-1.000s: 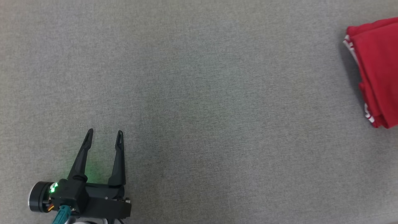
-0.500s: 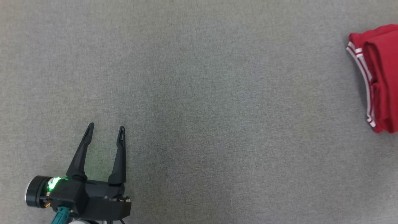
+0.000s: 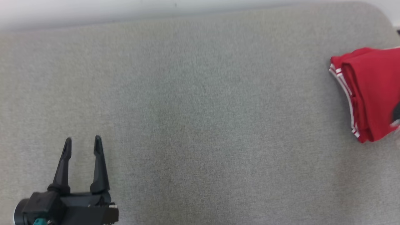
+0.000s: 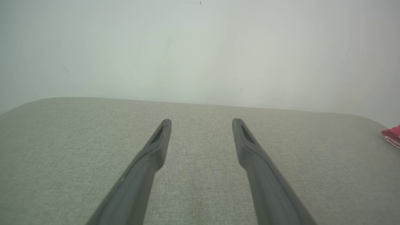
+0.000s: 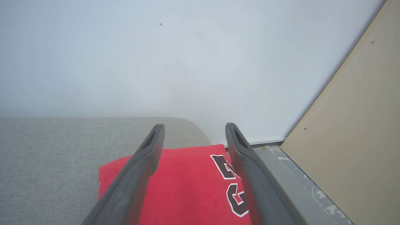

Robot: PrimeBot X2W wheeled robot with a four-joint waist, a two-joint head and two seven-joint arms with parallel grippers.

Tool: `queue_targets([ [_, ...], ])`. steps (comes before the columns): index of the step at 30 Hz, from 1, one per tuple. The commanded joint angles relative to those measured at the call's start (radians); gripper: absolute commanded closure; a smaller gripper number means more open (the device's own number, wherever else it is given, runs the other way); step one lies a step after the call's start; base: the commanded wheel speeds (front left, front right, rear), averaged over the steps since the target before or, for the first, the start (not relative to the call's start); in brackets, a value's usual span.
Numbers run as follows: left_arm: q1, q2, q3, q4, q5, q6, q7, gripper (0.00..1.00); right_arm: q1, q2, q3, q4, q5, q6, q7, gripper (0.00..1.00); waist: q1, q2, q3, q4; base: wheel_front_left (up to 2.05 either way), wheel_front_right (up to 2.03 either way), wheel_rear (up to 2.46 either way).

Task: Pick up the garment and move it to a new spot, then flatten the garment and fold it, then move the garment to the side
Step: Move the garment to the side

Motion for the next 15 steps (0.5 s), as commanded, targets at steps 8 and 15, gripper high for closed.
queue_targets([
  [8,0.086,-0.021,0.051,0.041,-0.050,-0.001,-0.003,0.00,0.318,0.192,0.105,-0.186,0.055,-0.003,-0.132,0.00,0.0001,0.0000,-0.160,0.013,0.00,0.00,0.00],
  [15,0.137,-0.024,0.051,0.082,-0.019,0.020,-0.003,0.00,0.505,0.305,0.146,-0.266,0.085,-0.003,-0.169,0.00,0.0001,0.0000,-0.227,0.016,0.00,0.00,0.00],
])
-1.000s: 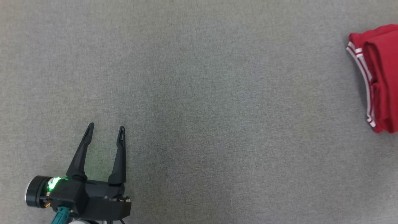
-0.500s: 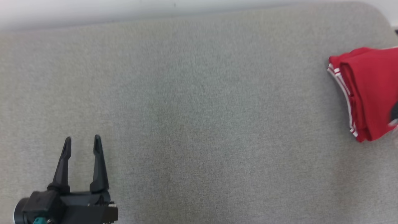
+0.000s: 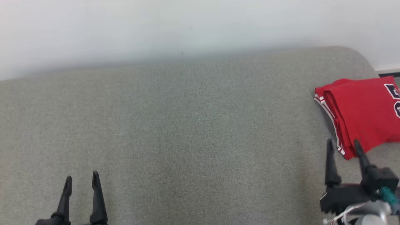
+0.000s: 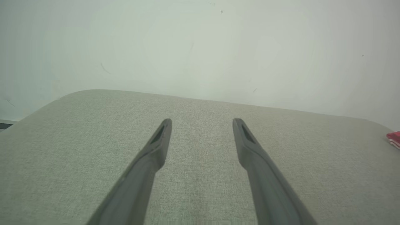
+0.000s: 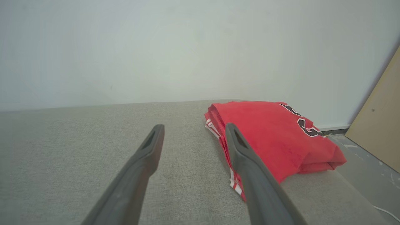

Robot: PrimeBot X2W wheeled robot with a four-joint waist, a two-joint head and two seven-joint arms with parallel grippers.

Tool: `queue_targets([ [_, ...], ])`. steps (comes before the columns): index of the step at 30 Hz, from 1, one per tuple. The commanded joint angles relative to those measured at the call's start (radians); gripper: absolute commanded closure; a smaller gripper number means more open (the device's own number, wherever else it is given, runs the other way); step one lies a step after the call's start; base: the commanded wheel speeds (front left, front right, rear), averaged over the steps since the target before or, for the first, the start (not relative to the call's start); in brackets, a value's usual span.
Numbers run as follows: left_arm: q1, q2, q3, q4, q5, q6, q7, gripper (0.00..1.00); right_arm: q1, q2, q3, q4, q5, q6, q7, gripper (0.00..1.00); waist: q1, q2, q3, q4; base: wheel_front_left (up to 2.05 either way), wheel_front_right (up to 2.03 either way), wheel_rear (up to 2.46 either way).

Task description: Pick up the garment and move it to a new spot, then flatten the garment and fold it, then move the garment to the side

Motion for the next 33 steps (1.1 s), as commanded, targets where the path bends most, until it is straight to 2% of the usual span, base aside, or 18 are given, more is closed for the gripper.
queue_targets([
  [1,0.022,-0.001,-0.003,0.015,-0.014,0.002,-0.003,0.00,0.031,0.012,0.012,-0.005,0.011,-0.003,-0.009,0.00,0.0003,0.0002,-0.044,0.006,0.00,0.00,0.00],
  [3,0.029,-0.001,-0.012,0.024,-0.021,-0.006,-0.003,0.00,0.063,0.018,0.025,-0.003,0.017,-0.003,-0.013,0.00,0.0003,0.0002,-0.057,0.008,0.00,0.00,0.00],
  [6,0.051,-0.001,-0.010,0.051,-0.026,0.007,-0.003,0.00,0.096,0.022,0.042,0.008,0.020,-0.003,-0.030,0.00,0.0003,0.0002,-0.077,0.011,0.00,0.00,0.00],
  [9,0.066,-0.001,-0.003,0.075,-0.034,0.016,-0.003,0.00,0.125,0.024,0.075,0.029,0.075,-0.003,-0.042,0.00,0.0003,0.0002,-0.095,0.013,0.00,0.00,0.00],
  [13,0.080,-0.002,0.005,0.095,-0.044,0.014,-0.003,0.00,0.150,0.023,0.110,0.043,0.094,-0.003,-0.053,0.00,0.0003,0.0002,-0.107,0.017,0.00,0.00,0.00],
  [33,0.088,-0.002,0.007,0.105,-0.017,-0.003,-0.003,0.00,0.144,0.023,0.146,0.062,0.110,-0.003,-0.070,0.00,0.0003,0.0002,-0.110,0.010,0.00,0.00,0.00],
])
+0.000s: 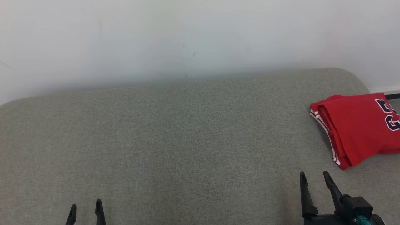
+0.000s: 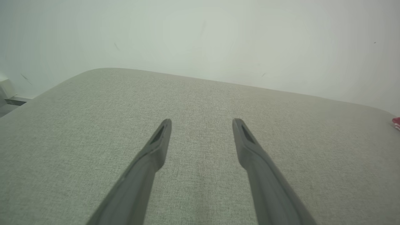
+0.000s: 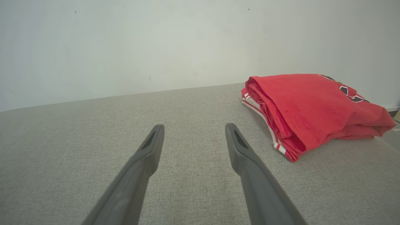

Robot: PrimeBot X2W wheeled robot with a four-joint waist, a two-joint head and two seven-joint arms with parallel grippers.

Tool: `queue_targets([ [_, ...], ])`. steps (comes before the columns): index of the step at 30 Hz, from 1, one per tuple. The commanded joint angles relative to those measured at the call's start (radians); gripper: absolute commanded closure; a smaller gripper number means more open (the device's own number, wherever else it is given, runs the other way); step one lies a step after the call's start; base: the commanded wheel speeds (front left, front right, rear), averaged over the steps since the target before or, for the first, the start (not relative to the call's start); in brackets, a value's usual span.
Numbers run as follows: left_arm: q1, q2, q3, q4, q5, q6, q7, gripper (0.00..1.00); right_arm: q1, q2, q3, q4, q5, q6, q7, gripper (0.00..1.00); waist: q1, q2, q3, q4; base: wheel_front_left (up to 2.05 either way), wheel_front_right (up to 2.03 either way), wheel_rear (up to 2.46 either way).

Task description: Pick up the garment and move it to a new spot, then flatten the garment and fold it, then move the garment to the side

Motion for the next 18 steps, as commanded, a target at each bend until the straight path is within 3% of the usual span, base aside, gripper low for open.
queue_targets([
  [1,0.005,-0.001,0.001,-0.001,0.005,-0.003,-0.003,0.00,-0.002,0.002,0.003,0.001,0.005,-0.003,-0.005,0.00,0.0000,0.0000,0.001,-0.001,0.00,0.00,0.00],
  [17,-0.002,-0.001,-0.011,0.006,0.002,0.003,-0.003,0.00,-0.012,0.003,0.004,0.008,0.010,-0.003,-0.009,0.00,0.0000,0.0000,0.011,0.004,0.00,0.00,0.00],
  [18,-0.003,0.000,-0.010,0.005,0.000,0.001,0.000,1.00,-0.010,0.000,0.004,0.008,0.007,0.000,-0.004,1.00,0.0000,0.0000,0.011,0.004,0.00,0.00,0.00],
])
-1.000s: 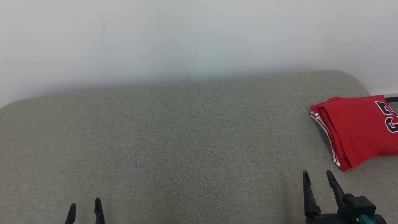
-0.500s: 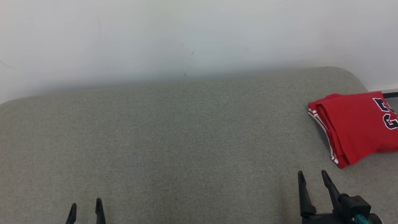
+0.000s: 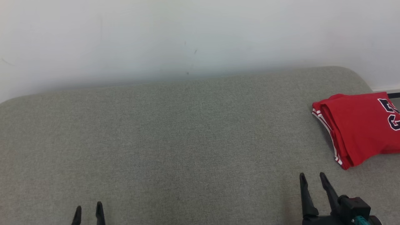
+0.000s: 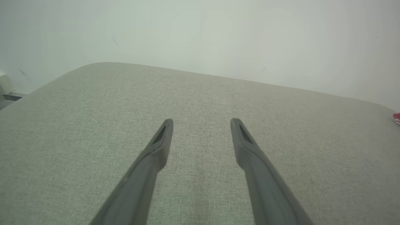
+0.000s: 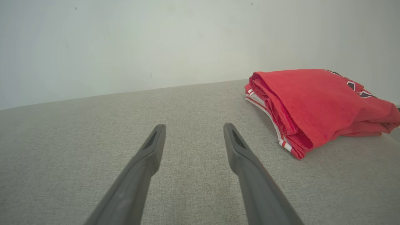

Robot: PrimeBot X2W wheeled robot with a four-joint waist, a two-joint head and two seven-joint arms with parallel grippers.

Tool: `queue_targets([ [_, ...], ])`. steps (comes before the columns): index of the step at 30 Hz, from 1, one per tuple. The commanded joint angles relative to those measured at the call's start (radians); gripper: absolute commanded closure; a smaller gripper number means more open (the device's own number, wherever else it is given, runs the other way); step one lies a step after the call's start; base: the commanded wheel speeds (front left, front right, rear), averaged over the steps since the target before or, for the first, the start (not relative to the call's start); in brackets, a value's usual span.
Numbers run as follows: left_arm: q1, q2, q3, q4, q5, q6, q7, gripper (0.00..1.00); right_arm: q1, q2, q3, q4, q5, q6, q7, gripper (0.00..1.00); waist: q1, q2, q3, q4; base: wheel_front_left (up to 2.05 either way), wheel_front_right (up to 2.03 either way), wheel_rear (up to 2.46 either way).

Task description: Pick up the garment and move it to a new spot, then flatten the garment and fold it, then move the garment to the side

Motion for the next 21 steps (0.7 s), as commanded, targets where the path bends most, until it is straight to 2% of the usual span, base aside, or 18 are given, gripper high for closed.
queue_targets([
  [1,-0.002,0.000,0.000,0.002,-0.002,0.000,0.001,1.00,-0.002,0.000,-0.001,0.003,0.002,0.000,0.001,1.00,0.0000,0.0000,0.000,0.000,0.00,0.00,0.00],
  [4,0.004,-0.003,-0.001,0.034,-0.003,0.000,0.003,1.00,0.014,0.001,-0.001,0.035,0.001,0.000,0.004,1.00,0.0000,0.0000,0.000,0.000,0.00,0.00,0.00],
  [21,-0.050,-0.002,0.013,0.041,-0.322,-0.014,0.091,1.00,-0.017,0.001,-0.002,0.028,0.362,0.000,0.082,1.00,0.0000,0.0000,-0.001,0.010,0.00,0.00,0.00],
])
